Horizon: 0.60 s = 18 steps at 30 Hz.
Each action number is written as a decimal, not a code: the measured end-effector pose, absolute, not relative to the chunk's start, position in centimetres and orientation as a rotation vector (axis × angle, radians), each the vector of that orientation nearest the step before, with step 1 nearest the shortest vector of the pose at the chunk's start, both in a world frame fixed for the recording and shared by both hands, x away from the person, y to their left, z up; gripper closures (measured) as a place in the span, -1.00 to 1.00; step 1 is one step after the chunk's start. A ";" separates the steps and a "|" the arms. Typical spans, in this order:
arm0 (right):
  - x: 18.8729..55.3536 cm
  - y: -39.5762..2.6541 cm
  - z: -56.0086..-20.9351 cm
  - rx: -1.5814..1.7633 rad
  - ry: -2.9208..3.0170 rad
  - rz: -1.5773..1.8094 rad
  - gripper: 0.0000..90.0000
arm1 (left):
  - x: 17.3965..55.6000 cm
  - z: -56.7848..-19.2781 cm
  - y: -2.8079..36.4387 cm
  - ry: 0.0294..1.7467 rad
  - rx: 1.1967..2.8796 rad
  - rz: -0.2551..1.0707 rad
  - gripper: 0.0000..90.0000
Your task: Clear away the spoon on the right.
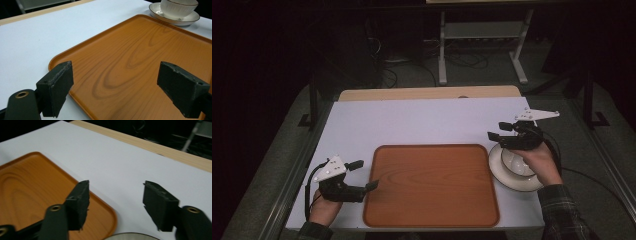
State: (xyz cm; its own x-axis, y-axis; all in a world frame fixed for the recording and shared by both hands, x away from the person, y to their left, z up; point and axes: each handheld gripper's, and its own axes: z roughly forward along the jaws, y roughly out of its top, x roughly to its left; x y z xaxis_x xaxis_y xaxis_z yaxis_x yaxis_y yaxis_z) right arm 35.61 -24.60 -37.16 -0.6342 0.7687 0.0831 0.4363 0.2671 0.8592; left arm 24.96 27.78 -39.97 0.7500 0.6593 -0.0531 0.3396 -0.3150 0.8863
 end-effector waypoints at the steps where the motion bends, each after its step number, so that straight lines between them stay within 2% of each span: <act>1: 35.7 -24.8 -37.3 1.121 2.184 1.300 0.02 | 25.0 -40.0 27.8 0.762 1.930 0.393 -0.71; 12: 36.3 -26.2 -37.9 1.196 2.141 1.204 0.80 | 25.0 -40.0 27.9 0.773 1.928 0.393 -0.71; 14: 36.3 -26.4 -37.9 1.201 2.139 1.202 0.85 | 25.0 -40.0 27.9 0.774 1.928 0.393 -0.71; 15: 36.3 -26.7 -38.0 1.209 2.138 1.192 0.98 | 25.0 -40.0 27.9 0.773 1.928 0.394 -0.71; 18: 36.4 -27.2 -38.1 1.237 2.126 1.175 0.99 | 25.0 -40.0 28.0 0.774 1.932 0.394 -0.71</act>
